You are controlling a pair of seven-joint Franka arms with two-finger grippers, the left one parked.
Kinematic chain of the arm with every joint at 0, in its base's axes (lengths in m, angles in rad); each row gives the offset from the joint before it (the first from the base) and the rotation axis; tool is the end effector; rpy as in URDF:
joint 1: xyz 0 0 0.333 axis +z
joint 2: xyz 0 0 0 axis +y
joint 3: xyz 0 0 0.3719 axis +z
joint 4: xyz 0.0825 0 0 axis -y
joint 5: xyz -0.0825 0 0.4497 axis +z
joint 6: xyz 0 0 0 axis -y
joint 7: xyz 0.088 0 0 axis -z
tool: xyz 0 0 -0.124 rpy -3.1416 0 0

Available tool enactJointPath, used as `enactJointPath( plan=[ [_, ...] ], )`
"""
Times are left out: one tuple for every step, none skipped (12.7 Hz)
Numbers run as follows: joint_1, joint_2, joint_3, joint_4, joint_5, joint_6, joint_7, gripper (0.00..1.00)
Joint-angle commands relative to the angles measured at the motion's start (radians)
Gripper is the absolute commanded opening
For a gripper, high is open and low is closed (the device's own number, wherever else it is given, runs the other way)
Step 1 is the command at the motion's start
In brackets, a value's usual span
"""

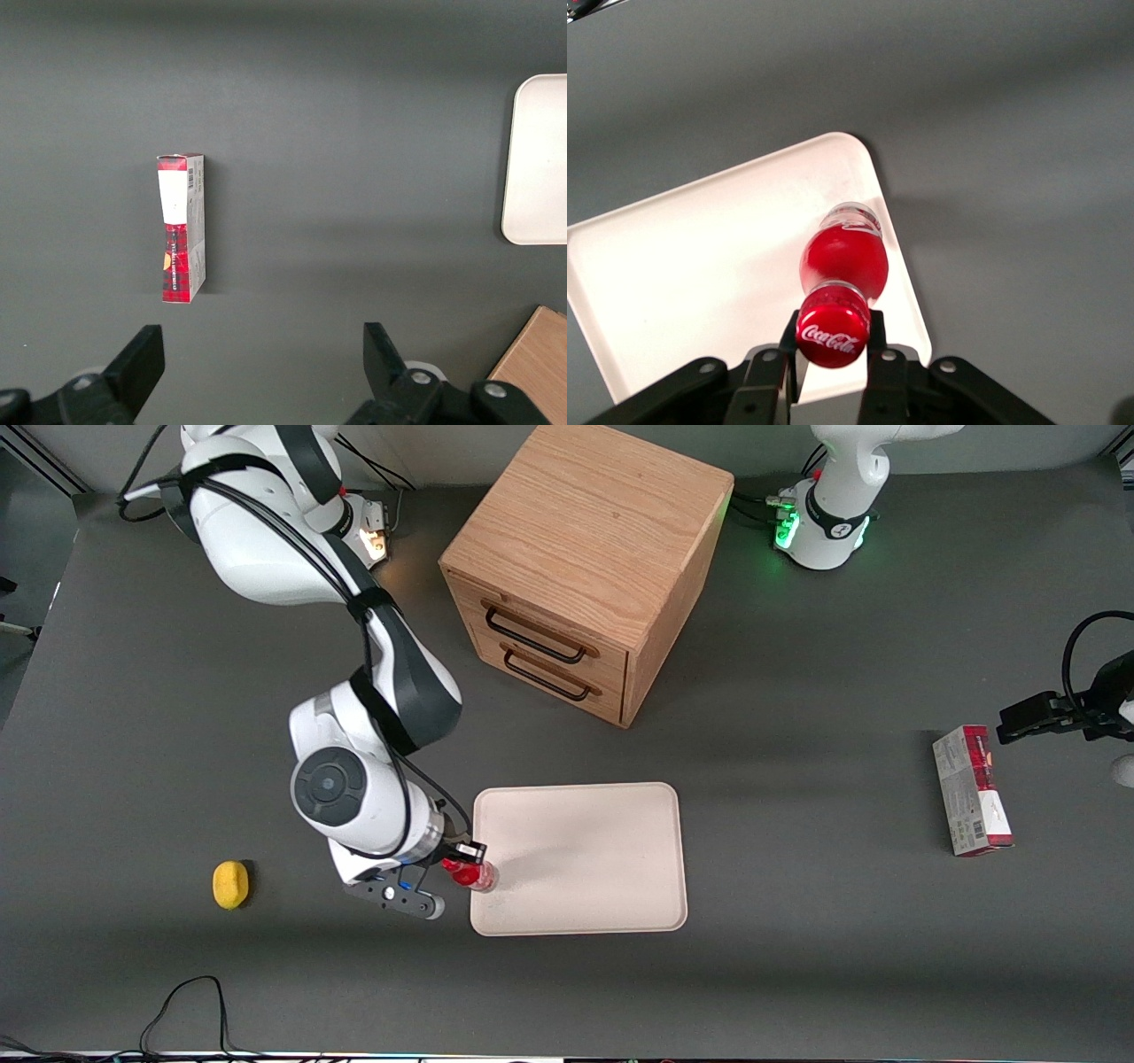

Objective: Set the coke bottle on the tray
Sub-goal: 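Lower the bottle upright onto the tray corner and open the right gripper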

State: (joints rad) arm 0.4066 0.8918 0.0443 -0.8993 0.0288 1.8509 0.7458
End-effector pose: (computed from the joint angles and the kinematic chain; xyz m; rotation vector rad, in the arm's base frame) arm 0.8097 0.3774 0.3666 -3.0173 0.4862 -0.0234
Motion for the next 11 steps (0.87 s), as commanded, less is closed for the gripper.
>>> enactJointPath(
  plan=[
    [0.014, 0.051, -0.004, 0.062, -0.055, 0.04, 0.069, 0.0],
    [0.024, 0.056, -0.001, 0.06, -0.07, 0.05, 0.078, 0.0],
    [0.034, 0.065, -0.007, 0.06, -0.072, 0.053, 0.078, 0.0],
    [0.034, 0.067, -0.006, 0.06, -0.072, 0.062, 0.079, 0.0],
    [0.034, 0.07, -0.006, 0.06, -0.072, 0.067, 0.08, 0.0],
    [0.034, 0.075, -0.006, 0.06, -0.072, 0.067, 0.083, 0.0],
    [0.034, 0.075, -0.006, 0.06, -0.072, 0.073, 0.09, 0.0],
    [0.034, 0.076, -0.006, 0.06, -0.072, 0.076, 0.09, 0.0],
    [0.034, 0.078, -0.006, 0.06, -0.072, 0.077, 0.09, 0.02],
    [0.035, 0.078, -0.008, 0.057, -0.078, 0.077, 0.089, 0.95],
    [0.05, 0.079, -0.006, 0.056, -0.122, 0.082, 0.092, 1.0]
  ],
)
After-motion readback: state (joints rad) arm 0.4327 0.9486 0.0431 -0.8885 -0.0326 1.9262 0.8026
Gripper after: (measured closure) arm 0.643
